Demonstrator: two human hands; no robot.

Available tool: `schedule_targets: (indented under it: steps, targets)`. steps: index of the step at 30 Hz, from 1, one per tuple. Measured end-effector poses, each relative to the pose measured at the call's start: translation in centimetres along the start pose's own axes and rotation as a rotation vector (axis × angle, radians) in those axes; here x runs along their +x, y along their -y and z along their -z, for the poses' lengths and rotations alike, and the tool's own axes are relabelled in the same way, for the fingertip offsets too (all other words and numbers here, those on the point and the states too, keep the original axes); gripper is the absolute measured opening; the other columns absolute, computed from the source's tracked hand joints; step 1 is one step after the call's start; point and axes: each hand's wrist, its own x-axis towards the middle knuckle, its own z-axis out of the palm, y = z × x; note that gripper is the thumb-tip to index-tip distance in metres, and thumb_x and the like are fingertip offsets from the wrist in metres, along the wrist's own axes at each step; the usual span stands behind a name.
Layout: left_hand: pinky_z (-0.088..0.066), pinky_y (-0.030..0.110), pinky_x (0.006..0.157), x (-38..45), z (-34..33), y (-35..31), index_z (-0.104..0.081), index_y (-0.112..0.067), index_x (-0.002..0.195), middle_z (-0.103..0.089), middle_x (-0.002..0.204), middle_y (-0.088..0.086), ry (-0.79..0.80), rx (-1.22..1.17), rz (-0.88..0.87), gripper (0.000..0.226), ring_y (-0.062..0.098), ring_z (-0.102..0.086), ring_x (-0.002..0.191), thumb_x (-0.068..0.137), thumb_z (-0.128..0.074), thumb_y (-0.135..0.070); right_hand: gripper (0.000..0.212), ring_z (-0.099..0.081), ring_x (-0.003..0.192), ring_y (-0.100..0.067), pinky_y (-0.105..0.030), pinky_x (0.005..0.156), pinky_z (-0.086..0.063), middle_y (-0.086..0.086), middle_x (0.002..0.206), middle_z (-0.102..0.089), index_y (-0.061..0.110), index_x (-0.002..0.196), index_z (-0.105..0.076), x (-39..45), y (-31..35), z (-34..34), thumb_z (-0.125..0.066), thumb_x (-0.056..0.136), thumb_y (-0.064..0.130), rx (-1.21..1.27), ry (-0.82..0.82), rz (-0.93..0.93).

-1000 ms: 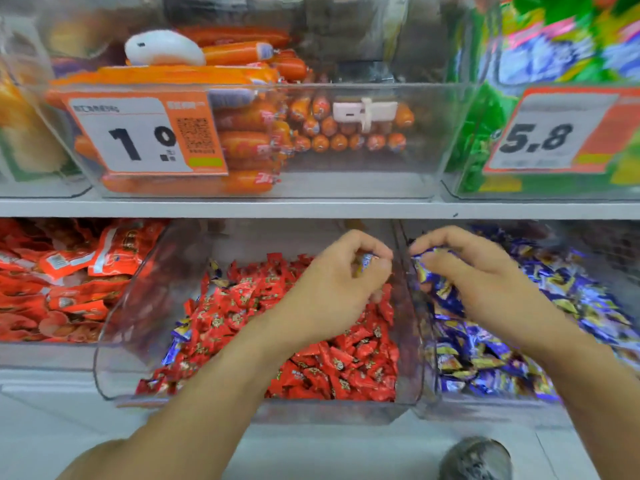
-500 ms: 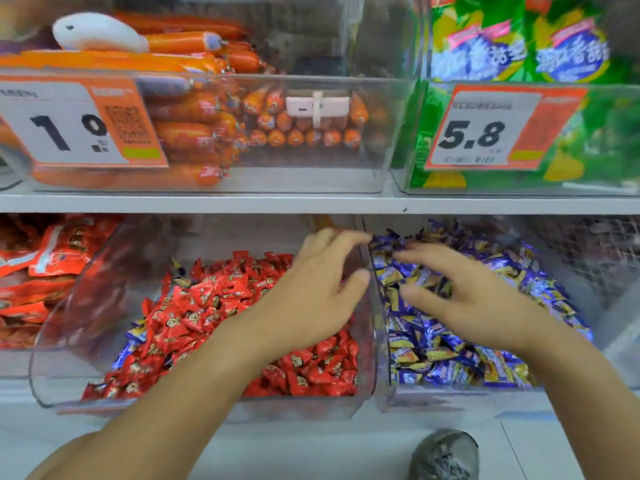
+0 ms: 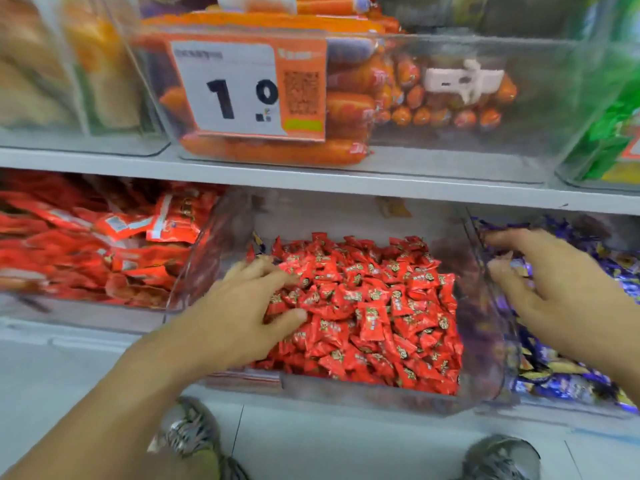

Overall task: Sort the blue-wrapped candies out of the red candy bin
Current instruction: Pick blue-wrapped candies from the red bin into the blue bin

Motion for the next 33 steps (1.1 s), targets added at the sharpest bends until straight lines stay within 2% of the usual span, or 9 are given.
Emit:
schedule_targets:
  steps: [4, 8, 12, 17, 20, 25, 28, 31, 33]
  targets:
    - [-0.038, 0.043, 0.11, -1.0, -0.6, 1.4, -0.013, -0.047, 0.15, -0.023, 0.153, -0.006, 0.207, 0.032, 0.077, 0.087, 0.024, -0.037, 0.136, 0.075, -0.039, -0.083, 0.031, -0.052, 0.093, 0.0, -0.021, 0.086, -0.04, 0.012, 0.1, -0.061, 0.032, 0.108, -0.066, -0.5, 7.4, -2.0, -0.044, 0.091, 0.047, 0.137, 0.108, 0.325]
    - [-0.035, 0.039, 0.113, -0.6, -1.1, 1.3, -0.004, -0.047, 0.151, -0.014, 0.154, -0.001, 0.249, 0.029, 0.031, 0.089, 0.026, -0.033, 0.14, 0.079, -0.048, -0.077, 0.053, -0.031, 0.14, -0.008, -0.028, 0.117, -0.026, 0.008, 0.151, -0.036, 0.042, 0.142, -0.046, -0.1, 10.7, -7.5, -0.058, 0.091, 0.055, 0.169, 0.48, 0.451]
    - [-0.028, 0.033, 0.116, 0.3, -0.7, 2.1, 0.002, -0.04, 0.153, -0.008, 0.158, -0.003, 0.299, -0.003, 0.028, 0.115, 0.022, -0.022, 0.147, 0.067, -0.064, -0.078, 0.077, -0.016, 0.15, -0.018, -0.032, 0.122, -0.018, -0.003, 0.163, -0.016, 0.045, 0.149, -0.032, 3.0, 11.3, -10.4, -0.072, 0.083, 0.051, 0.127, 0.667, 0.414]
    - [-0.043, 0.036, 0.104, 3.0, -2.0, 1.6, -0.01, -0.035, 0.154, -0.03, 0.133, 0.005, 0.162, 0.009, 0.018, 0.111, 0.028, -0.049, 0.12, 0.069, -0.074, -0.065, 0.08, -0.025, 0.145, -0.028, -0.047, 0.115, -0.031, 0.002, 0.162, -0.018, 0.042, 0.148, -0.035, 5.9, 12.0, -11.6, -0.073, 0.082, 0.016, -0.02, 0.53, 0.382]
    - [-0.046, 0.038, 0.1, 5.0, -2.5, 1.4, -0.014, -0.037, 0.152, -0.031, 0.128, 0.009, 0.113, 0.034, 0.029, 0.098, 0.032, -0.053, 0.11, 0.075, -0.074, -0.054, 0.077, -0.029, 0.143, -0.029, -0.05, 0.112, -0.034, 0.001, 0.161, -0.022, 0.044, 0.145, -0.039, 7.3, 12.0, -11.1, -0.077, 0.08, 0.028, -0.056, 0.515, 0.312]
    - [-0.04, 0.048, 0.108, 9.5, -2.6, 1.8, -0.029, -0.031, 0.146, -0.038, 0.134, 0.019, 0.078, 0.037, 0.008, 0.096, 0.045, -0.046, 0.122, 0.068, -0.081, -0.05, 0.066, -0.053, 0.124, -0.02, -0.03, 0.102, -0.043, 0.005, 0.135, -0.058, 0.036, 0.135, -0.056, 8.0, 11.4, -7.0, -0.08, 0.073, 0.034, 0.009, 0.45, 0.274]
    - [-0.038, 0.028, 0.107, 11.1, -0.9, 1.8, -0.036, -0.023, 0.147, -0.05, 0.142, 0.009, 0.117, 0.03, -0.051, 0.099, 0.028, -0.049, 0.129, 0.064, -0.087, -0.046, 0.048, -0.058, 0.112, -0.018, -0.027, 0.093, -0.045, 0.006, 0.119, -0.063, 0.033, 0.118, -0.065, 7.5, 11.4, -5.7, -0.082, 0.073, 0.033, 0.014, 0.371, 0.277]
    - [-0.033, 0.015, 0.101, 10.3, 1.7, 1.3, -0.03, -0.028, 0.152, -0.049, 0.147, -0.004, 0.128, 0.085, -0.115, 0.107, 0.014, -0.048, 0.132, 0.063, -0.088, -0.044, 0.024, -0.055, 0.105, -0.019, -0.039, 0.093, -0.047, 0.005, 0.105, -0.059, 0.031, 0.105, -0.068, 5.0, 11.9, -6.9, -0.069, 0.081, 0.027, 0.069, 0.26, 0.4]
    - [-0.03, 0.01, 0.094, 8.8, 3.9, 1.0, -0.036, -0.029, 0.149, -0.051, 0.143, -0.008, 0.086, 0.156, -0.144, 0.1, 0.01, -0.051, 0.127, 0.064, -0.087, -0.045, 0.026, -0.05, 0.108, -0.017, -0.041, 0.096, -0.044, 0.006, 0.108, -0.057, 0.032, 0.111, -0.067, 2.9, 12.1, -7.7, -0.067, 0.086, 0.038, 0.161, 0.355, 0.46]
